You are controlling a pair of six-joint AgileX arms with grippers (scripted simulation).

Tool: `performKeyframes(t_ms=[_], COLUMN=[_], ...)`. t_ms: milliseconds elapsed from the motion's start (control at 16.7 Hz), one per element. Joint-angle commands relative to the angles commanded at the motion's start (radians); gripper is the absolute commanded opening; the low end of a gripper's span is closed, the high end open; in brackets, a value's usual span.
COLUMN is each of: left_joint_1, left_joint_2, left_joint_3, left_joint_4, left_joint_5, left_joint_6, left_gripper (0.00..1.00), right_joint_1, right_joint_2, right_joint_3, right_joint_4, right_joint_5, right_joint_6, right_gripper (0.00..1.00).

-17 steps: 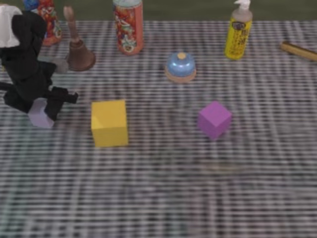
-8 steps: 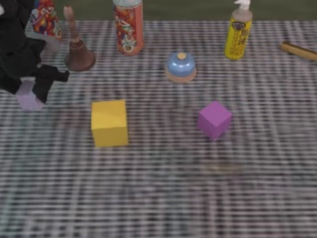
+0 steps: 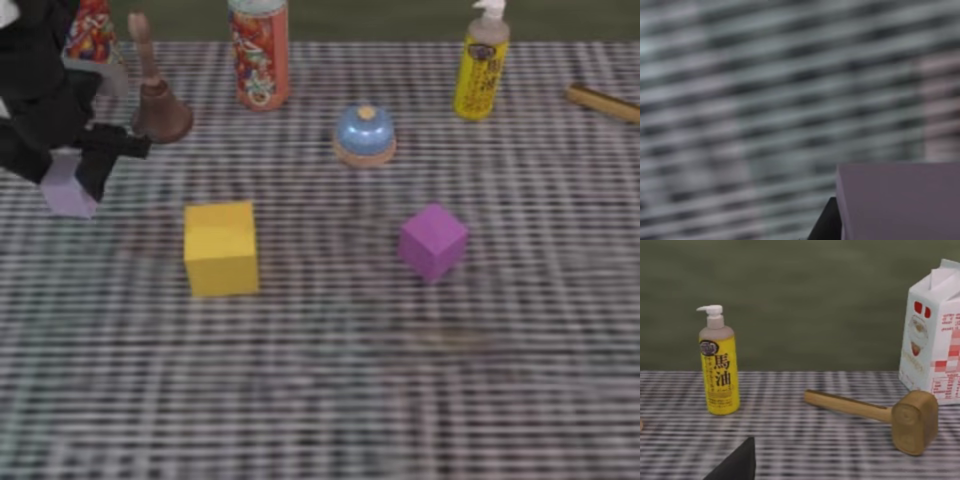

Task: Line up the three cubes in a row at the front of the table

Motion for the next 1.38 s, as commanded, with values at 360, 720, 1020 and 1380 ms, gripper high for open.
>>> performKeyframes(t_ms=[360, 720, 1020, 1380], left_joint_1=[-0.283, -0.677, -0.915, -0.948], left_joint_2=[0.043, 0.071, 0.057, 0.054], left_joint_3=[0.076, 0.14, 0.168, 0.168], left_joint_4=[-0.051, -0.111, -0.128, -0.127], left_joint_5=[-0.009, -0.017, -0.027, -0.029], left_joint_6=[-0.336, -0.869, -1.144, -1.179], left_gripper=[0.0, 0.0, 0.0, 0.0], right_joint_1=[0.0, 0.0, 0.0, 0.0], right_joint_2=[0.0, 0.0, 0.0, 0.0], right_joint_3=[0.0, 0.0, 0.0, 0.0], right_joint_4=[0.0, 0.0, 0.0, 0.0], right_joint_5=[0.0, 0.0, 0.0, 0.0], right_joint_6=[0.0, 0.0, 0.0, 0.0], right_gripper=[1.0, 1.0, 1.0, 1.0])
